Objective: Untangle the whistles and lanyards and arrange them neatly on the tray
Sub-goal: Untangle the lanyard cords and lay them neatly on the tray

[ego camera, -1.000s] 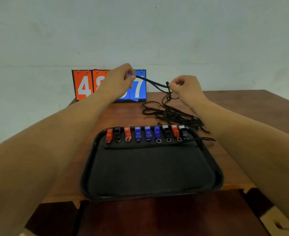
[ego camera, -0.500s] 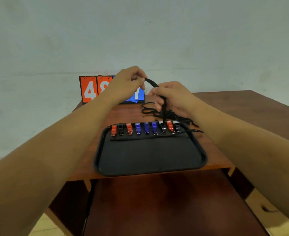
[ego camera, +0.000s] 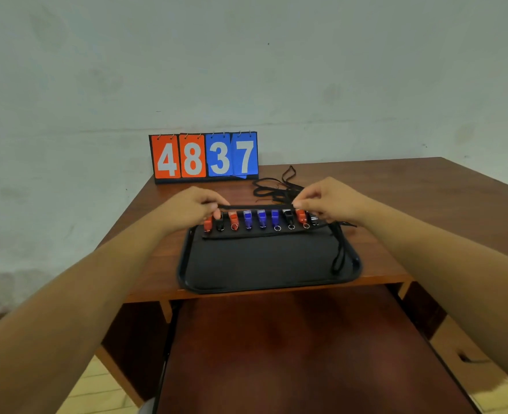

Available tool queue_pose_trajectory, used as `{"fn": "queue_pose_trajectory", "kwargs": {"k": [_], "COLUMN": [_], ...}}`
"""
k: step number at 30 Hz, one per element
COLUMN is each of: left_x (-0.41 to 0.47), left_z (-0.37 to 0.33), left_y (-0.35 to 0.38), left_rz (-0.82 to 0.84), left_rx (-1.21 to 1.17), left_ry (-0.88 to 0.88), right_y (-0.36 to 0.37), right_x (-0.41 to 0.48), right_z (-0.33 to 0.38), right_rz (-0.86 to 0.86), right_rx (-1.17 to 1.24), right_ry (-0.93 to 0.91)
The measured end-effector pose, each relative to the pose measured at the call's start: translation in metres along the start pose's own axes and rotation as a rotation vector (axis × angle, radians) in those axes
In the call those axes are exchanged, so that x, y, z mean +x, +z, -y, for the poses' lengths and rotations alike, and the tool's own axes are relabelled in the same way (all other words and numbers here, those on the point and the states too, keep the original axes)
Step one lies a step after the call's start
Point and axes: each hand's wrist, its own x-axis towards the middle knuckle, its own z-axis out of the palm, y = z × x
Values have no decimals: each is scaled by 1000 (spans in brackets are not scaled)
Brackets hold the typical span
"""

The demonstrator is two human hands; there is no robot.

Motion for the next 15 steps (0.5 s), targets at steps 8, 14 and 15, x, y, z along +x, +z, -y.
{"fn": "queue_pose_trajectory", "kwargs": {"k": [8, 14, 15], "left_x": [-10, -7, -7], "left_z": [43, 48, 49], "left_y": [15, 19, 20], "left_rz": [-3, -37, -23], "left_rx": [69, 160, 184], "left_ry": [-55, -112, -112], "right_y": [-6, -6, -5], "right_x": [-11, -18, -19], "right_z": [-38, -67, -71], "right_rz": [-27, -101, -106], "right_rx": [-237, -278, -279], "right_ry": [52, 111, 123]}}
